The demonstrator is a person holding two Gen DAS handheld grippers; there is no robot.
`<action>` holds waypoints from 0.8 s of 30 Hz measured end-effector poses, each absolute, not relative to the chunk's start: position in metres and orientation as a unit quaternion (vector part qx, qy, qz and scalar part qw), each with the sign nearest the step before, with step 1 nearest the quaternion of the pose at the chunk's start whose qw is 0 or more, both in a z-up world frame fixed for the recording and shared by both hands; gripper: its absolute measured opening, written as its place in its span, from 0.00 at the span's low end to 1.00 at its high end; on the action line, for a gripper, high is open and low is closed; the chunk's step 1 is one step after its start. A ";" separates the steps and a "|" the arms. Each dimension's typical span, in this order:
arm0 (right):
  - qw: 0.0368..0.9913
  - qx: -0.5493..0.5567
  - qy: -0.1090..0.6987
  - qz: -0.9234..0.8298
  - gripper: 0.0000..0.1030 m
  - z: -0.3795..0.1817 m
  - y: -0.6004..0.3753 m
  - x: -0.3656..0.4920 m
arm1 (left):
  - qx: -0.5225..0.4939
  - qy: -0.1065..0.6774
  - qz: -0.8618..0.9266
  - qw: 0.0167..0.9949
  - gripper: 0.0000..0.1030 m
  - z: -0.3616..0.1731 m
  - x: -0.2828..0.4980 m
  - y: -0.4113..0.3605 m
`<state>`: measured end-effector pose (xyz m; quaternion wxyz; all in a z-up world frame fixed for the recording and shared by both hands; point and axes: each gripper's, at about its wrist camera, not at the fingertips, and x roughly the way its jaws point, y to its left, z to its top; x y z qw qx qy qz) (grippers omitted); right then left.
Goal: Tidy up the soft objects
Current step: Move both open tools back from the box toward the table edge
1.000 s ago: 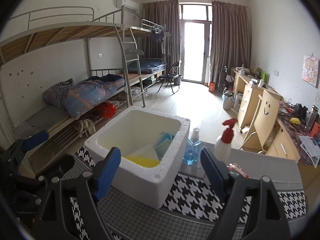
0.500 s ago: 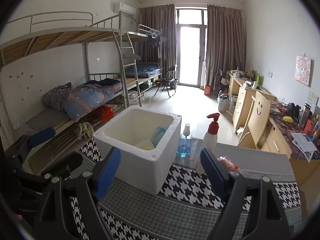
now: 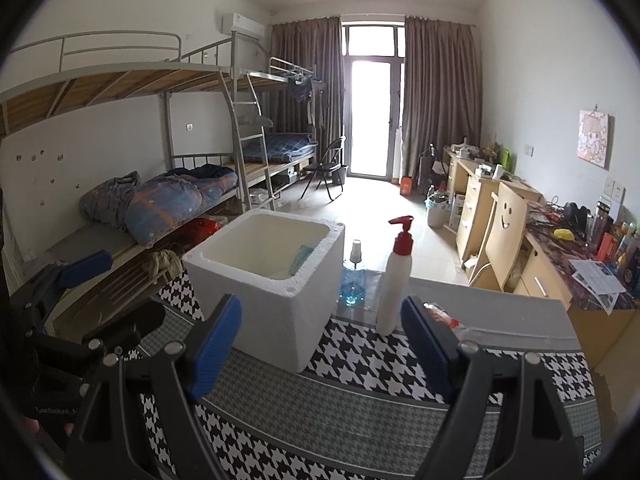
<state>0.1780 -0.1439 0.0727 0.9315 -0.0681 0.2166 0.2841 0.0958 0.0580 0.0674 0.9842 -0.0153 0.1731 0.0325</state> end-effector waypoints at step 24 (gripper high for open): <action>0.949 -0.019 0.204 0.242 0.91 0.055 -0.191 0.151 | -0.024 0.163 0.011 0.986 0.99 0.055 0.080 0.037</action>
